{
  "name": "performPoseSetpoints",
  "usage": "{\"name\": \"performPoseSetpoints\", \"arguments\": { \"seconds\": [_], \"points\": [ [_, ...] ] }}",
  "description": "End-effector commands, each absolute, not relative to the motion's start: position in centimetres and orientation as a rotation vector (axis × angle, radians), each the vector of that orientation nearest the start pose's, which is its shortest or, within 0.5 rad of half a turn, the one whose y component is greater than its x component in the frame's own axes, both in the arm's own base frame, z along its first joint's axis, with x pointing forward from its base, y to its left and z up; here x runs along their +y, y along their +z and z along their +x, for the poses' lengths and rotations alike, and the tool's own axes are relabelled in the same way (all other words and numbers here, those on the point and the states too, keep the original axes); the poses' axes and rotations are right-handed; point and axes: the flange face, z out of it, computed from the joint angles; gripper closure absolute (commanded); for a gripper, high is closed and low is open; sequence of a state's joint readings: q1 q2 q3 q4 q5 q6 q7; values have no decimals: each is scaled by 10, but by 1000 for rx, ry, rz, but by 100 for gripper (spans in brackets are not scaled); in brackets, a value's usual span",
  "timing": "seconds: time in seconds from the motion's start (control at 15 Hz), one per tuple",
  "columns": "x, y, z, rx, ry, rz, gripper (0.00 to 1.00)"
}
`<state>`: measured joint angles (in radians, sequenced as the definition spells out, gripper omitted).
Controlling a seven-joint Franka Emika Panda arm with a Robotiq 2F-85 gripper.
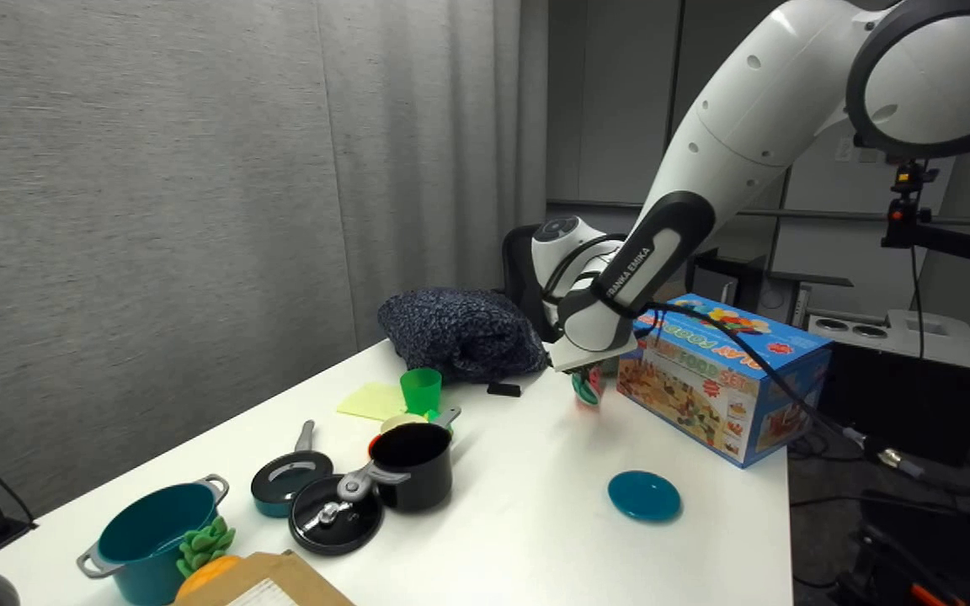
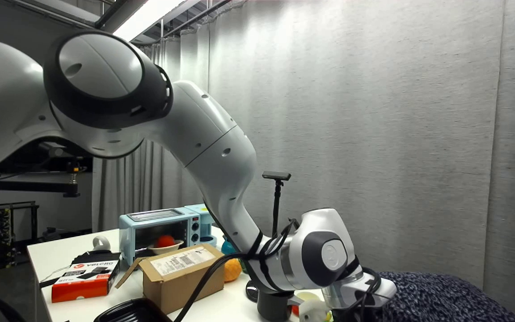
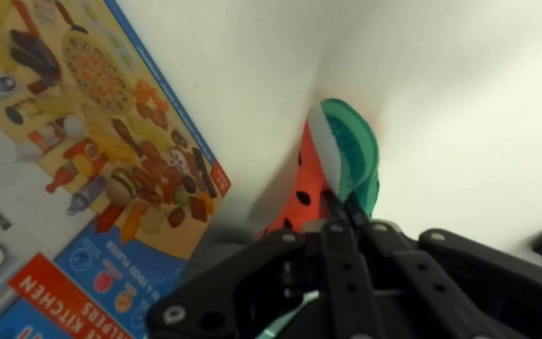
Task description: Put the watermelon on the black tray.
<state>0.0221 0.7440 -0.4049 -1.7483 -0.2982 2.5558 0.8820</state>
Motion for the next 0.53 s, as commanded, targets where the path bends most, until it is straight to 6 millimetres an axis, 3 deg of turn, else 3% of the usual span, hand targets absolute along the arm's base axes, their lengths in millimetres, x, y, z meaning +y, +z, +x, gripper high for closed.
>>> {"name": "performPoseSetpoints", "arguments": {
  "seconds": [0.0,0.27,0.47],
  "points": [
    [-203,220,636,1369,-389,-3145,99],
    [-180,249,639,1201,-387,-3125,99],
    [-151,263,632,988,-325,-3118,99]
  ]
}}
